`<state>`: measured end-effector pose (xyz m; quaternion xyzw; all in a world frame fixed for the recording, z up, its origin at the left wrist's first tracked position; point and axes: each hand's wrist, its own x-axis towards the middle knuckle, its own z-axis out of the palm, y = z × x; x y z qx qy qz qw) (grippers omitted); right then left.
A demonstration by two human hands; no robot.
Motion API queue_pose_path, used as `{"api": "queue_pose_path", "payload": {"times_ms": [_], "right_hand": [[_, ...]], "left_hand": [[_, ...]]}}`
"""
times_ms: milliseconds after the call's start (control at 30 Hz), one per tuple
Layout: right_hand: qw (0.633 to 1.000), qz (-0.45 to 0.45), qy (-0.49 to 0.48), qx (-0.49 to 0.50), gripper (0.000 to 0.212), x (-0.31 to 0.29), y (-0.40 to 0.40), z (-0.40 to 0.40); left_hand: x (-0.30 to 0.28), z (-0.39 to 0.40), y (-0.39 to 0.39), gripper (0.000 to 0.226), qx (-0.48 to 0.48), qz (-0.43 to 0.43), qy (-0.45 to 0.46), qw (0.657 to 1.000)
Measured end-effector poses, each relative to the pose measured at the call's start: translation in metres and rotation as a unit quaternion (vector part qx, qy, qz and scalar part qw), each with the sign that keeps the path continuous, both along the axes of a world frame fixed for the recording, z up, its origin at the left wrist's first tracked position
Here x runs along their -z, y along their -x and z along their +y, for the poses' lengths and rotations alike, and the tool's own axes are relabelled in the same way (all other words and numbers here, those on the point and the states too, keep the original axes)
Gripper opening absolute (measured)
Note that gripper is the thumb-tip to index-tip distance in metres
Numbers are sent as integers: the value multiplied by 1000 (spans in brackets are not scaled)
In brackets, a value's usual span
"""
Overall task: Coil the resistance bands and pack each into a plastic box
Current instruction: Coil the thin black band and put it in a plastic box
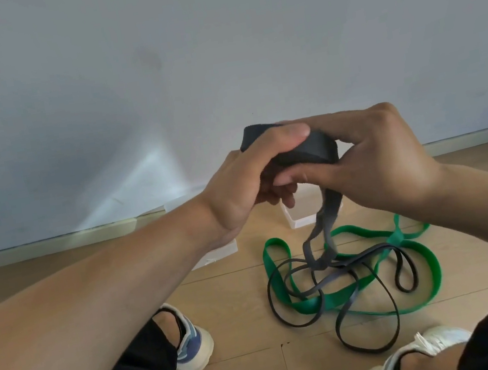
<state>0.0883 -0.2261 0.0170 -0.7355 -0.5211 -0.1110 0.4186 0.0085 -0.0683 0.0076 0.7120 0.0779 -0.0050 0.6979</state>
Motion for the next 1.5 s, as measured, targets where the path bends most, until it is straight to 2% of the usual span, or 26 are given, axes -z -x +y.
{"api": "queue_pose_path", "payload": {"times_ms": [67, 133, 233, 300, 400, 533, 600, 700, 800, 867, 1033, 1200, 1333, 1400, 1500], "right_hand": [[998, 52, -20, -3, 34, -2, 3, -2], [996, 80, -45, -4, 28, -6, 8, -3], [997, 33, -66, 22, 30, -8, 12, -2], [997, 3, -64, 31, 34, -9, 13, -1], [998, 2, -62, 19, 36, -11, 15, -1], [992, 117, -43, 12, 30, -15, 14, 3], [983, 176, -45, 8, 32, -11, 11, 4], [975, 216, -47, 1, 33, -6, 9, 4], [968, 249, -41, -5, 53, -3, 11, 2], [962, 268, -53, -5, 53, -4, 12, 1], [958, 278, -74, 10, 33, -5, 5, 1], [960, 278, -43, -13, 28, -6, 1, 1], [949, 313, -36, -23, 23, -3, 0, -2], [955, 293, -35, -3, 20, -2, 0, -4], [974, 220, 7, 55, 20, -6, -3, -8]], "left_hand": [[0, -1, 0, 76, 16, 2, 95, 995], [0, -5, 1, 68, 59, 11, 203, 977], [3, -11, 4, 60, 139, 20, 306, 942], [2, -12, 5, 65, 160, 11, 320, 934], [-2, -9, 3, 57, 133, -12, 299, 945], [-3, -8, 2, 65, 44, 2, 265, 963], [-3, -9, 2, 69, 21, 28, 273, 961], [-2, -9, 5, 75, 6, 59, 301, 952], [-2, -9, 6, 80, 16, 66, 329, 942], [-2, -8, 6, 81, 11, 66, 325, 943], [-2, -7, 7, 80, -8, 73, 303, 950], [-1, -6, 8, 80, -19, 72, 262, 962], [0, -5, 10, 84, 16, 102, 264, 959], [-2, 0, 9, 88, 21, 123, 210, 970], [-8, 9, 7, 84, -78, 159, 75, 981]]}}
